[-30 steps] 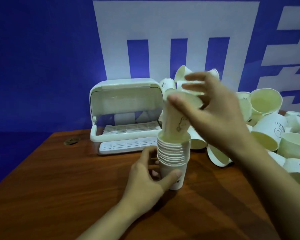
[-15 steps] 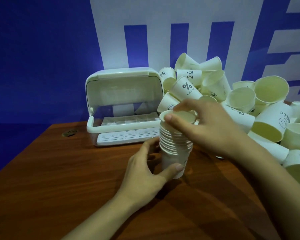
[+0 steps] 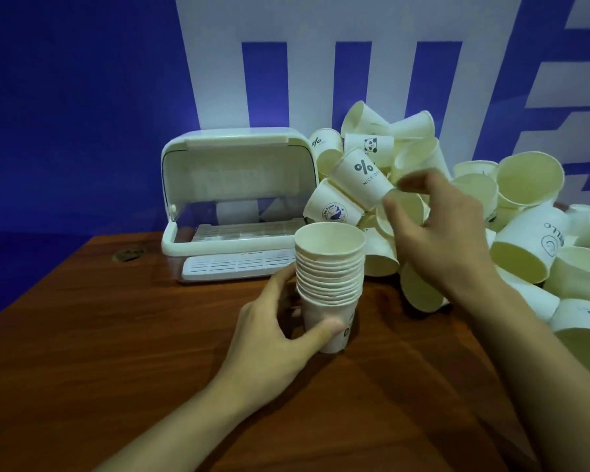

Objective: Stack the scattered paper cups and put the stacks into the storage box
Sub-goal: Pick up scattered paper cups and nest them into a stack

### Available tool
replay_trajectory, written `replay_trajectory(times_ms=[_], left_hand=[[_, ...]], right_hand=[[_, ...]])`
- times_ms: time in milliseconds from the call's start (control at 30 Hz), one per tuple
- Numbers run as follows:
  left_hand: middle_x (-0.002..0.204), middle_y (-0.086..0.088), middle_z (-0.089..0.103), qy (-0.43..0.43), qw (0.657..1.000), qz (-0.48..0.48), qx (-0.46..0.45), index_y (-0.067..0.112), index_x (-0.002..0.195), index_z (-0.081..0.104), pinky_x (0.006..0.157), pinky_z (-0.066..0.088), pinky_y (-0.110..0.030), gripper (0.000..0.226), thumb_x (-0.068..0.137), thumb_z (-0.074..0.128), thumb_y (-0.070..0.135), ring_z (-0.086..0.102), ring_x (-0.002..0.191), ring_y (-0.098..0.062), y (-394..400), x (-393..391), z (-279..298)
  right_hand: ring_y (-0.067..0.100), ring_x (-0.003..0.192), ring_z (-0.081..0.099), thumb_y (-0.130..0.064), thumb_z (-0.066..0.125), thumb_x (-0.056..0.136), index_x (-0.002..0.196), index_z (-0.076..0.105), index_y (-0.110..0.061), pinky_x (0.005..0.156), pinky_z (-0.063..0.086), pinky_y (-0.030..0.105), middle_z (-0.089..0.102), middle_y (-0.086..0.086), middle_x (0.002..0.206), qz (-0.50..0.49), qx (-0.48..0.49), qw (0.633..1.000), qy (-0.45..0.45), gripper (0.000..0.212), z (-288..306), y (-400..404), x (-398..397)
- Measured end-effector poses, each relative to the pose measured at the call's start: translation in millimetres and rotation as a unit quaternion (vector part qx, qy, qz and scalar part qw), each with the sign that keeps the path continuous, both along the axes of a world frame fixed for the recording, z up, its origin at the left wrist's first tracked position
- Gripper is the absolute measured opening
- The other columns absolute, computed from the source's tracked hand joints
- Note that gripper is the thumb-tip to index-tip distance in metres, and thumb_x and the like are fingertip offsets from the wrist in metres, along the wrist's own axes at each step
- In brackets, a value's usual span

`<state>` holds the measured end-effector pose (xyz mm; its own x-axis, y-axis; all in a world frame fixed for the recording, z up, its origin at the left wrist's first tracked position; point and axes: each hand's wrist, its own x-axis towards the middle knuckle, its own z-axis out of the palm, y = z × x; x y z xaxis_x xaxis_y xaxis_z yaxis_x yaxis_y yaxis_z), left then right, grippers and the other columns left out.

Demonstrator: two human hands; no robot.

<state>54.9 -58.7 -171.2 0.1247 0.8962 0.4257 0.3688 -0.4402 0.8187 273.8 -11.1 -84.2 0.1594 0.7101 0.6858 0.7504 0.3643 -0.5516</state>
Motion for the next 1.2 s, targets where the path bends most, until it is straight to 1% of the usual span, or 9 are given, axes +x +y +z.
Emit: replay_trajectory(times_ms=[133,233,400,533,667,767,867,1067,1200], left_hand=[[0.127,0.031,0.070,0.002,1.000,0.002,-0.005,0.035,0.144,0.055,0.091,0.050,-0.007,0.073,0.081,0.091,0.029,0.065,0.119,0.008,0,0,0],[0.124,0.030,0.071,0.004,1.000,0.009,-0.002,0.035,0.139,0.059,0.089,0.051,-0.008,0.067,0.081,0.091,0.028,0.067,0.115,0.007,-1,-1,0],[0.121,0.032,0.071,0.002,1.000,0.007,-0.004,0.034,0.137,0.059,0.087,0.051,-0.009,0.065,0.081,0.091,0.027,0.067,0.113,0.007,-2,1,3],[0.123,0.034,0.069,0.006,1.000,0.014,-0.005,0.037,0.138,0.057,0.084,0.052,-0.010,0.068,0.080,0.091,0.032,0.069,0.109,0.004,-1,1,1],[0.125,0.029,0.070,0.008,1.000,0.015,0.001,0.038,0.141,0.056,0.088,0.055,-0.017,0.071,0.080,0.091,0.037,0.068,0.114,0.001,0,0,-1],[0.125,0.029,0.071,0.006,1.000,0.014,-0.003,0.038,0.141,0.056,0.087,0.054,-0.014,0.071,0.080,0.092,0.035,0.068,0.114,0.001,1,0,-1],[0.124,0.033,0.069,0.006,1.000,0.016,-0.003,0.040,0.139,0.056,0.086,0.053,-0.012,0.070,0.079,0.092,0.034,0.068,0.113,0.003,2,0,-1],[0.122,0.036,0.068,-0.004,1.000,0.015,-0.006,0.044,0.134,0.055,0.085,0.053,-0.012,0.068,0.078,0.092,0.032,0.066,0.111,0.007,4,1,-3],[0.116,0.028,0.074,-0.011,1.000,0.017,-0.007,0.038,0.134,0.059,0.080,0.053,-0.013,0.067,0.077,0.094,0.026,0.069,0.097,0.005,5,2,-4]], right_hand=[[0.037,0.148,0.028,-0.021,0.067,0.087,0.145,0.051,-0.014,0.115,0.032,0.047,0.062,0.014,0.137,-0.113,-0.134,0.976,-0.126,0.061,-21,19,17],[0.038,0.152,0.018,-0.026,0.064,0.089,0.133,0.065,-0.016,0.122,0.021,0.048,0.054,0.007,0.150,-0.144,-0.127,0.960,-0.202,0.046,-26,22,15],[0.030,0.147,0.018,-0.029,0.063,0.087,0.127,0.065,-0.017,0.104,0.020,0.044,0.053,-0.006,0.148,-0.197,-0.135,0.952,-0.190,0.042,-18,14,13],[0.033,0.128,0.030,-0.016,0.071,0.071,0.130,0.059,-0.013,0.085,0.019,0.040,0.055,0.000,0.139,-0.202,-0.112,0.954,-0.192,0.060,-3,5,13],[0.034,0.113,0.035,-0.019,0.077,0.066,0.128,0.055,-0.013,0.079,0.021,0.038,0.053,0.008,0.123,-0.206,-0.106,0.946,-0.228,0.066,6,-4,12],[0.035,0.113,0.039,-0.049,0.077,0.072,0.125,0.062,-0.018,0.080,0.027,0.040,0.062,0.006,0.114,-0.185,-0.089,0.957,-0.203,0.063,15,-10,10],[0.034,0.106,0.047,-0.078,0.060,0.068,0.107,0.072,-0.019,0.083,0.036,0.042,0.070,0.003,0.100,-0.153,-0.043,0.974,-0.162,0.072,22,-17,5],[0.024,0.079,0.051,-0.073,0.056,0.080,0.085,0.066,-0.014,0.073,0.031,0.030,0.061,0.002,0.080,-0.057,0.152,0.987,-0.003,0.059,35,-31,0],[0.014,0.079,0.049,-0.061,0.062,0.079,0.093,0.064,-0.015,0.071,0.034,0.027,0.062,-0.003,0.087,0.024,0.158,0.987,0.009,0.048,31,-35,-16]])
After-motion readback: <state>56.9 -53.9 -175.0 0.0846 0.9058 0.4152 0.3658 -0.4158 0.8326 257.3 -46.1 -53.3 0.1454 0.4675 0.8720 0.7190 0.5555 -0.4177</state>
